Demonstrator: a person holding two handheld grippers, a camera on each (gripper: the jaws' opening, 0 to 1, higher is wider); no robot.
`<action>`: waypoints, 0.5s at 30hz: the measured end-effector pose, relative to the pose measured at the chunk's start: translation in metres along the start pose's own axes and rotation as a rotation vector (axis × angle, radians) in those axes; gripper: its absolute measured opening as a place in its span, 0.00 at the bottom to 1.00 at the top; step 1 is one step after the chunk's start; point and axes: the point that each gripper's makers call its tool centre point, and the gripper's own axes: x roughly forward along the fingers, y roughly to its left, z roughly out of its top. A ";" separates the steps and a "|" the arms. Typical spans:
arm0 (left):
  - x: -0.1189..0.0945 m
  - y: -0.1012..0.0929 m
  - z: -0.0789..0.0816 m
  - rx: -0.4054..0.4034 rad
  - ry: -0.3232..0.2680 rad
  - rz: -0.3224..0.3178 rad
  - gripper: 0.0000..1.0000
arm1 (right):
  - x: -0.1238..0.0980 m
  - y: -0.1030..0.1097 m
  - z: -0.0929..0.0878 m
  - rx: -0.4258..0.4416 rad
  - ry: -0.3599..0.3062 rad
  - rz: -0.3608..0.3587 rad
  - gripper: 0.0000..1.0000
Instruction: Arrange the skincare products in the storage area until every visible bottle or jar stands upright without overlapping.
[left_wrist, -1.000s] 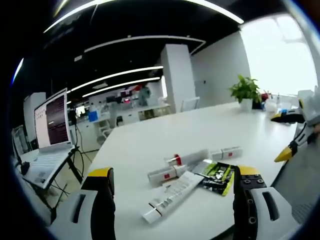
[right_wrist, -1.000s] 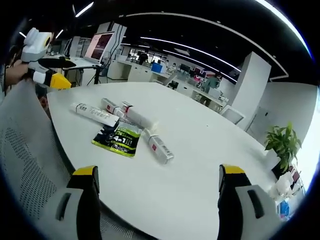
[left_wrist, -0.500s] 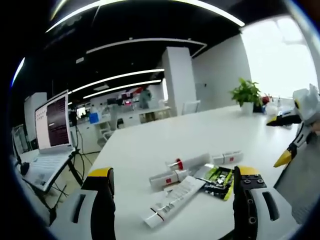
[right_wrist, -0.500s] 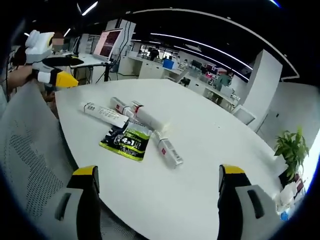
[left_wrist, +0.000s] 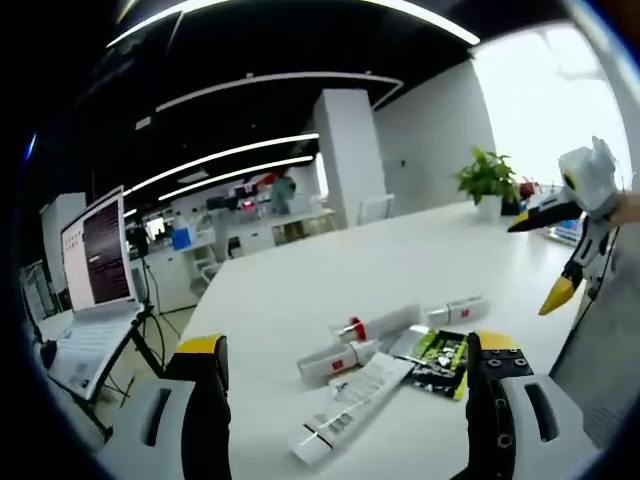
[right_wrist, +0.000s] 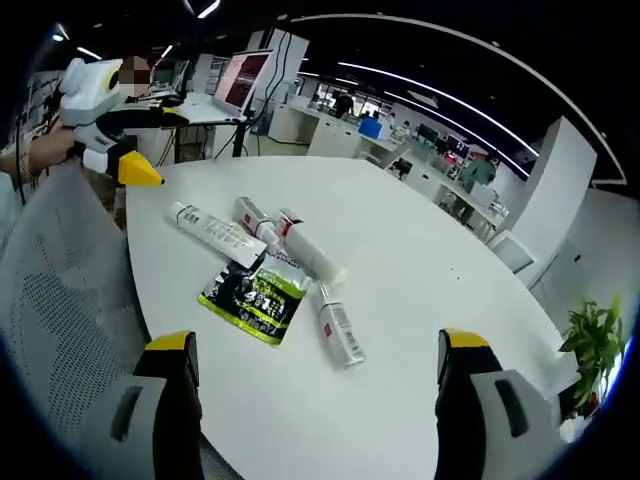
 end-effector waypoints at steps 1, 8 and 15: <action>0.001 0.001 0.001 0.002 -0.002 0.000 0.97 | 0.003 0.000 0.003 -0.024 0.009 0.017 1.00; 0.003 0.002 -0.001 0.008 0.000 0.005 0.97 | 0.021 -0.004 0.020 -0.126 0.026 0.070 0.99; 0.002 0.008 -0.002 -0.023 -0.004 0.028 0.97 | 0.044 0.001 0.031 -0.124 0.034 0.173 0.91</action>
